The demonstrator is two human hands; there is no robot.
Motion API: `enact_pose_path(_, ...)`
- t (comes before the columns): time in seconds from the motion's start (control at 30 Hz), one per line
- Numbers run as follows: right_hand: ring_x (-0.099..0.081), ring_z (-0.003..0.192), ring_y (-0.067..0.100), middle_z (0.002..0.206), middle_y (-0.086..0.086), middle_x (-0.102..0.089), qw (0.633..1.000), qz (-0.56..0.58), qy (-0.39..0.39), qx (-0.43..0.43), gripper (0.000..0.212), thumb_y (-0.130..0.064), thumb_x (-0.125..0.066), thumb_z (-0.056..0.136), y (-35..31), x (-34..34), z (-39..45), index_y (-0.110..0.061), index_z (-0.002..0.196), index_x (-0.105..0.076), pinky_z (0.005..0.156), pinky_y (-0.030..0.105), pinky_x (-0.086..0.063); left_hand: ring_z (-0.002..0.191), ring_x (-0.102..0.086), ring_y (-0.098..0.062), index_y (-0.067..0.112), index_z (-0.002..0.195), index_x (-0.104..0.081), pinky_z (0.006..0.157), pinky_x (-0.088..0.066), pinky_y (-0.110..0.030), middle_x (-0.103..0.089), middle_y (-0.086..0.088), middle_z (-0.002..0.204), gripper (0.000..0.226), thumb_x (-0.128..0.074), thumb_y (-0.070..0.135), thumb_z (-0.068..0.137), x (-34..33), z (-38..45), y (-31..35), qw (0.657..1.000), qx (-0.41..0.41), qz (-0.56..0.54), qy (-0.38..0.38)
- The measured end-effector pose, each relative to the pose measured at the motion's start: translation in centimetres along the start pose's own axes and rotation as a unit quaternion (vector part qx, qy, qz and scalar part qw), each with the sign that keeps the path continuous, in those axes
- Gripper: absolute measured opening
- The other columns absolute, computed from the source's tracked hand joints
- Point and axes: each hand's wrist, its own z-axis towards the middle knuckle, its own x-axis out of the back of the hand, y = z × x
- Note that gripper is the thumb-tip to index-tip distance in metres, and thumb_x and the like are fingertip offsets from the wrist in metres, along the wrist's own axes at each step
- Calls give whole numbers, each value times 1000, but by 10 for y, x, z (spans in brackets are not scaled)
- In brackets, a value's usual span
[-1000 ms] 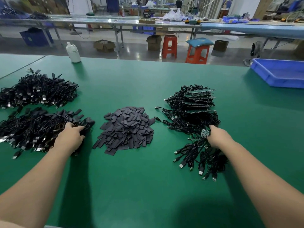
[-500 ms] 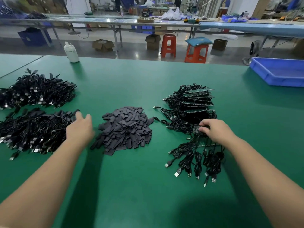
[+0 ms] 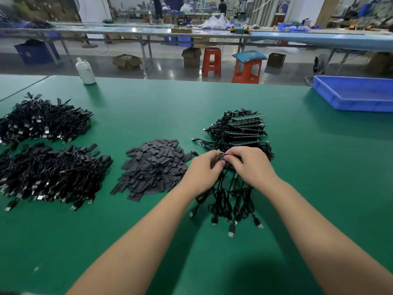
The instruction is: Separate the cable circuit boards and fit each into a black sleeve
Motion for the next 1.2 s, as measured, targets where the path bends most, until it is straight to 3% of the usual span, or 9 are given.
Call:
enact_pose_path(0.1, -65, 85, 15, 91, -9, -74, 996, 38, 76, -12, 15, -32, -62, 95, 0, 1, -6, -25, 100, -75, 76, 32, -51, 80, -62, 2, 32, 116, -64, 72, -45, -12, -66, 18, 82, 26, -67, 32, 90, 8, 0, 0, 1000, 20, -16, 10)
enact_pose_path(0.23, -65, 91, 16, 98, -7, -74, 995, 54, 88, -12, 18, -29, -62, 96, -3, 5, -9, -21, 107, -75, 82, 32, -51, 93, -67, -14, 24, 126, -61, 89, -52, -32, -72, 8, 98, 34, -65, 26, 92, 16, -2, 5, 995, -29, 95, 20)
enact_pose_path(0.37, -65, 97, 20, 103, -3, -74, 996, 39, 83, 4, 21, -27, -61, 97, -8, 10, -9, -18, 112, -73, 87, 35, -50, 94, -66, -25, 23, 120, -56, 77, -53, -38, -72, 3, 99, 26, -56, 28, 95, 23, -4, 13, 961, -109, 252, 42)
enact_pose_path(0.53, -64, 97, 18, 103, -4, -72, 998, 31, 41, 33, 21, -26, -59, 98, -12, 21, -8, -20, 112, -73, 89, 35, -49, 65, -56, -18, 21, 109, -62, 70, -51, -36, -62, 5, 67, 25, -53, 41, 98, 30, -8, 22, 990, -89, 107, 25)
enact_pose_path(0.63, -63, 93, 16, 100, -6, -71, 999, 21, 16, 44, 20, -27, -57, 98, -13, 24, -8, -20, 109, -73, 85, 34, -49, 63, -51, -19, 15, 83, -57, 68, -50, -41, -56, 1, 65, 26, -55, 37, 97, 28, -8, 24, 992, -76, 98, 14)
enact_pose_path(0.7, -62, 88, 15, 92, -9, -70, 999, 22, 17, 37, 19, -29, -56, 98, -12, 23, -9, -22, 105, -73, 79, 33, -49, 67, -50, -19, 12, 76, -55, 70, -49, -42, -54, -1, 71, 32, -56, 37, 96, 27, -7, 24, 991, -65, 114, 13)
enact_pose_path(0.87, -56, 74, 12, 75, -14, -62, 999, 11, 35, 19, 19, -30, -56, 97, -9, 18, -10, -24, 98, -74, 66, 29, -42, 75, -53, -17, 13, 76, -67, 71, -48, -37, -53, 3, 83, 32, -61, 41, 92, 15, -6, 24, 993, -37, 97, 56)
enact_pose_path(1.2, -62, 82, 19, 86, -5, -70, 998, -39, 31, -29, 21, -33, -54, 99, -10, 17, -6, -23, 99, -73, 70, 32, -50, 78, -56, -16, 18, 88, -74, 69, -47, -32, -58, 7, 86, 24, -61, 37, 94, -4, -14, 22, 985, -23, 71, 155)
